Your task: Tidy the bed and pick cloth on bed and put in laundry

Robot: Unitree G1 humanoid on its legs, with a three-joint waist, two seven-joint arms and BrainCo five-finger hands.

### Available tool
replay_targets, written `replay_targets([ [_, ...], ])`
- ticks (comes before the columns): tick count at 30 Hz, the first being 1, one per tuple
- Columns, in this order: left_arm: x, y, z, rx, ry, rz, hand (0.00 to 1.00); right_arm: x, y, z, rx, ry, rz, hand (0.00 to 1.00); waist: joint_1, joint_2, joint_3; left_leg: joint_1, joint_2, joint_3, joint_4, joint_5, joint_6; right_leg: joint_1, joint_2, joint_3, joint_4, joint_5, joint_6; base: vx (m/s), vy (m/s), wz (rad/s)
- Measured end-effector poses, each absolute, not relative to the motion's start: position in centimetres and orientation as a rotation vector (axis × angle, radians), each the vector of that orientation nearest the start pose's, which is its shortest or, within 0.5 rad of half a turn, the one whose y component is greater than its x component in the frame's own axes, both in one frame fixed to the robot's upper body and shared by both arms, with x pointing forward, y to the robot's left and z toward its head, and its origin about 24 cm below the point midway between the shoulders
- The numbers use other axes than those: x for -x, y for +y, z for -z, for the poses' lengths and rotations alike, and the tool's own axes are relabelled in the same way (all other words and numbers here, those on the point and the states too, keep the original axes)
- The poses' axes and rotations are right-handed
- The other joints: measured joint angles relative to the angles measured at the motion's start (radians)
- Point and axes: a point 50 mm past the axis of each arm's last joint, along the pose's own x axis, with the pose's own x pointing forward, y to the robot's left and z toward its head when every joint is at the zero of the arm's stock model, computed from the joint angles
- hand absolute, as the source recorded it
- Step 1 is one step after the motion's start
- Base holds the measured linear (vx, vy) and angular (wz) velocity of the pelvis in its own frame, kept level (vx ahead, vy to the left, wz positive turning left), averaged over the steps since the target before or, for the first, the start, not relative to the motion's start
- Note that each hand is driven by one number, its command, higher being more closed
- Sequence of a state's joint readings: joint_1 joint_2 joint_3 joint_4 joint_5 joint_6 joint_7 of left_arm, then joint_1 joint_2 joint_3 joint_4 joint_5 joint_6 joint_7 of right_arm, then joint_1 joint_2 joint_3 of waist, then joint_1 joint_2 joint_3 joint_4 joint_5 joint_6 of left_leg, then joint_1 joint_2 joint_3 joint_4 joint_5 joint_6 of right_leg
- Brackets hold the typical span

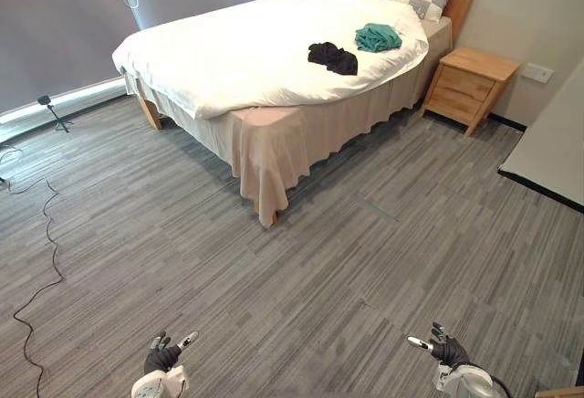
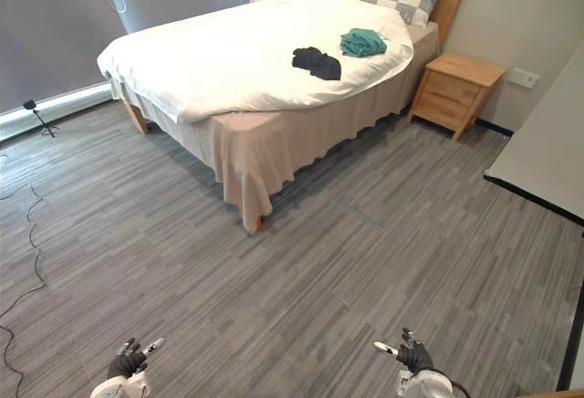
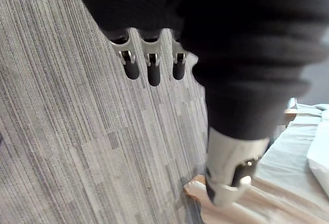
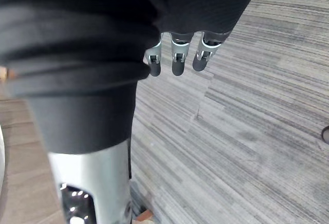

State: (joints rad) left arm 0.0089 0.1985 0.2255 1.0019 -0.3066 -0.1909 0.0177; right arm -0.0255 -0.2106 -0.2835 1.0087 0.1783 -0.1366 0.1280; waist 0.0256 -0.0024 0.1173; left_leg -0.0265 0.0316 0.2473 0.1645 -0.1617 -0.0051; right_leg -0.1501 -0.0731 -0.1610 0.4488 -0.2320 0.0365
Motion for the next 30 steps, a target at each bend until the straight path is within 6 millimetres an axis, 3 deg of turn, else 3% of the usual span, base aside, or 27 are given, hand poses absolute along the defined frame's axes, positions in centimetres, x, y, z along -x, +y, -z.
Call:
replay_targets([
  [3,-13.9,26.3,12.4,0.149,0.725,-0.491,0.0,-15.0,-24.5,12.8,-0.134,0.785,0.276,0.0,0.013,-0.015,0.03,-0.006,0.017,0.013,0.12,-0.073,-0.002,-0.14,-0.104,-0.03,0.415,-0.009,-0.005,0.02,-0.033,-0.18],
  [4,-13.7,26.5,12.3,0.147,0.719,-0.495,0.0,-14.6,-23.9,13.1,-0.143,0.8,0.267,0.0,0.019,-0.006,0.037,-0.003,0.04,0.012,0.17,-0.11,-0.014,-0.164,-0.115,-0.015,0.477,-0.026,0.019,0.13,-0.102,-0.23],
  [6,-13.6,26.9,12.1,0.141,0.703,-0.499,0.0,-14.3,-23.4,13.3,-0.157,0.806,0.258,0.0,0.021,0.006,0.052,0.028,0.09,0.006,0.197,-0.143,-0.045,-0.184,-0.103,-0.021,0.442,-0.051,0.043,0.17,-0.203,-0.2],
  [8,-14.3,27.5,11.4,0.129,0.668,-0.494,0.0,-14.2,-23.5,13.3,-0.162,0.8,0.259,0.0,0.019,0.012,0.06,0.05,0.141,-0.004,0.194,-0.162,-0.076,-0.218,-0.087,-0.047,0.272,-0.028,0.052,0.2,-0.272,-0.04],
  [9,-15.0,27.7,11.1,0.136,0.646,-0.496,0.0,-14.2,-23.6,13.2,-0.16,0.793,0.259,0.0,0.018,0.017,0.071,0.063,0.164,-0.009,0.194,-0.17,-0.091,-0.221,-0.08,-0.055,0.153,0.011,0.053,0.26,-0.346,0.14],
  [10,-16.0,28.1,10.5,0.159,0.609,-0.507,0.0,-14.2,-23.6,13.0,-0.159,0.778,0.256,0.0,0.015,0.011,0.081,0.076,0.191,-0.019,0.196,-0.19,-0.128,-0.218,-0.078,-0.034,-0.037,0.096,0.049,0.28,-0.38,0.26],
  [12,-16.5,28.0,10.3,0.195,0.587,-0.517,0.0,-13.9,-23.8,13.0,-0.151,0.777,0.255,0.0,0.008,0.016,0.089,0.104,0.223,-0.044,0.209,-0.219,-0.177,-0.212,-0.076,-0.034,-0.056,0.218,0.043,0.38,-0.456,0.3],
  [13,-16.8,27.4,10.4,0.22,0.582,-0.508,0.0,-14.2,-24.1,12.8,-0.134,0.771,0.253,0.0,0.002,0.034,0.096,0.137,0.255,-0.059,0.19,-0.226,-0.171,-0.219,-0.053,-0.053,0.032,0.156,-0.003,0.41,-0.44,0.26],
  [14,-16.7,27.1,10.5,0.224,0.584,-0.504,0.0,-14.4,-24.1,12.6,-0.133,0.755,0.254,0.0,0.001,0.036,0.097,0.166,0.256,-0.069,0.163,-0.204,-0.125,-0.247,-0.051,-0.06,0.121,0.075,-0.021,0.43,-0.382,0.22],
  [15,-16.7,26.9,10.6,0.229,0.585,-0.5,0.0,-14.5,-24.3,12.5,-0.136,0.744,0.259,0.0,-0.001,0.037,0.096,0.155,0.264,-0.097,0.209,-0.176,-0.128,-0.253,-0.05,-0.074,0.153,0.036,-0.051,0.46,-0.353,0.08],
  [16,-16.5,26.3,10.9,0.259,0.59,-0.507,0.0,-14.7,-24.7,12.3,-0.14,0.733,0.271,0.0,-0.001,0.049,0.091,0.101,0.272,-0.152,0.382,-0.149,-0.131,-0.242,-0.04,-0.098,0.16,0.007,-0.073,0.6,-0.379,0.02],
  [17,-15.4,25.7,11.6,0.32,0.602,-0.548,0.0,-14.5,-25.1,12.2,-0.126,0.734,0.272,0.0,0.0,0.077,0.074,0.032,0.276,-0.217,0.622,0.019,-0.092,-0.195,-0.002,-0.117,0.147,-0.033,-0.073,0.51,-0.277,0.14],
  [18,-14.9,25.5,11.9,0.333,0.61,-0.56,0.0,-14.3,-25.1,12.3,-0.118,0.743,0.266,0.0,-0.008,0.088,0.067,0.014,0.285,-0.241,0.662,0.104,-0.09,-0.161,0.017,-0.136,0.131,-0.049,-0.081,0.5,-0.237,0.35],
  [19,-14.2,25.6,12.1,0.334,0.618,-0.568,0.0,-13.8,-24.8,12.6,-0.116,0.766,0.256,0.0,-0.012,0.081,0.07,-0.027,0.304,-0.272,0.731,0.266,-0.117,-0.101,0.041,-0.143,0.091,-0.061,-0.099,0.47,-0.219,0.41],
  [20,-13.5,25.7,12.3,0.329,0.631,-0.572,0.0,-13.6,-24.5,12.8,-0.114,0.781,0.241,0.0,-0.011,0.072,0.073,-0.089,0.306,-0.28,0.832,0.285,-0.115,-0.055,0.055,-0.144,0.051,-0.063,-0.108,0.54,-0.242,0.28],
  [21,-13.0,25.8,12.4,0.325,0.643,-0.576,0.0,-13.5,-24.3,12.9,-0.116,0.784,0.235,0.0,-0.009,0.058,0.08,-0.171,0.288,-0.276,0.942,0.205,-0.119,0.002,0.062,-0.144,0.006,-0.062,-0.13,0.44,-0.169,0.08],
  [22,-12.6,25.8,12.5,0.324,0.651,-0.579,0.0,-13.5,-24.3,12.9,-0.114,0.784,0.232,0.0,-0.002,0.051,0.085,-0.205,0.271,-0.261,0.965,0.163,-0.125,0.034,0.062,-0.144,-0.022,-0.056,-0.138,0.53,-0.154,0.01],
  [24,-12.0,25.5,12.8,0.351,0.657,-0.578,0.0,-13.6,-24.4,12.8,-0.101,0.769,0.225,0.0,0.032,0.035,0.097,-0.299,0.209,-0.123,0.871,0.015,-0.115,0.186,0.061,-0.152,-0.144,-0.046,-0.144,0.56,-0.094,-0.04],
  [25,-12.0,25.3,12.9,0.371,0.65,-0.584,0.0,-13.8,-24.4,12.7,-0.096,0.756,0.22,0.0,0.038,0.035,0.099,-0.316,0.198,-0.061,0.808,-0.007,-0.114,0.229,0.06,-0.157,-0.175,-0.047,-0.143,0.4,-0.024,0.03],
  [27,-11.8,24.3,13.1,0.419,0.641,-0.595,0.0,-14.5,-24.3,12.2,-0.064,0.717,0.189,0.0,0.042,0.034,0.098,-0.34,0.177,0.159,0.588,-0.002,-0.109,0.326,0.054,-0.194,-0.24,-0.064,-0.115,0.46,-0.015,0.2],
  [28,-11.6,23.6,13.4,0.438,0.651,-0.596,0.0,-14.6,-24.4,12.1,-0.05,0.706,0.173,0.0,0.039,0.04,0.091,-0.332,0.171,0.292,0.441,0.032,-0.086,0.369,0.057,-0.218,-0.268,-0.093,-0.085,0.51,-0.013,0.22],
  [30,-11.1,22.9,13.8,0.453,0.674,-0.6,0.0,-15.1,-24.5,11.8,-0.044,0.692,0.165,0.0,0.039,0.047,0.082,-0.316,0.165,0.433,0.302,0.07,-0.039,0.424,0.062,-0.239,-0.282,-0.135,-0.05,0.59,0.042,0.22],
])
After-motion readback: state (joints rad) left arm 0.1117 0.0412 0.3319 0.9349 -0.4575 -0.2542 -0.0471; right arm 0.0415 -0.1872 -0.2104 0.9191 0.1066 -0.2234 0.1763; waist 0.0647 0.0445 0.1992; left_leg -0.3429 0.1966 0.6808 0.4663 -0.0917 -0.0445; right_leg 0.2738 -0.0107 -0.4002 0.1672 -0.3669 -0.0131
